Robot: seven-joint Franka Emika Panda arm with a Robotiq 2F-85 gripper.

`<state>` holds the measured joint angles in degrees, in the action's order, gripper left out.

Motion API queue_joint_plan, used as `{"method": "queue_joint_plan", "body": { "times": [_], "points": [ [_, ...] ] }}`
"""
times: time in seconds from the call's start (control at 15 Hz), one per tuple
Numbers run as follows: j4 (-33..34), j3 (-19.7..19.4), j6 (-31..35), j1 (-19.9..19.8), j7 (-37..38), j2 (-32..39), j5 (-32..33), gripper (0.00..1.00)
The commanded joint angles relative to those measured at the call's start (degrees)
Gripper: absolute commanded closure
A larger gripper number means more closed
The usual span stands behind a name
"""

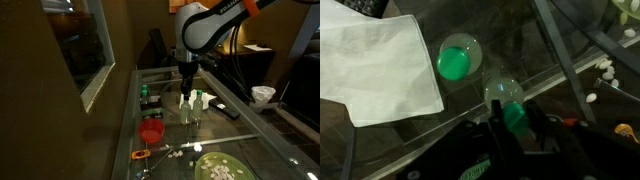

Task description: Put one of the bottles in the bottle carrier

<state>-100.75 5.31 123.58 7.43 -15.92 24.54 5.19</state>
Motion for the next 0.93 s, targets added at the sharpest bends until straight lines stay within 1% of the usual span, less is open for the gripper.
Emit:
{"method": "queue_joint_plan", "body": {
  "times": [0.0,0.13,0.27,0.6,0.87],
  "points": [
    [2.0,1.0,-1.7,-0.7,0.6,0.3,-0.9,0.93],
    [2.8,1.3,-2.7,-0.1,1.0,-1.1,-0.5,0.93],
    [4.9,1.8,-2.9,0.6,1.5,-1.3,-0.1,0.93],
    [14.3,2.2,-6.1,3.1,6.5,0.5,0.8,0.93],
    [21.2,1.7,-7.0,4.6,10.3,2.9,1.6,0.93]
  ]
}}
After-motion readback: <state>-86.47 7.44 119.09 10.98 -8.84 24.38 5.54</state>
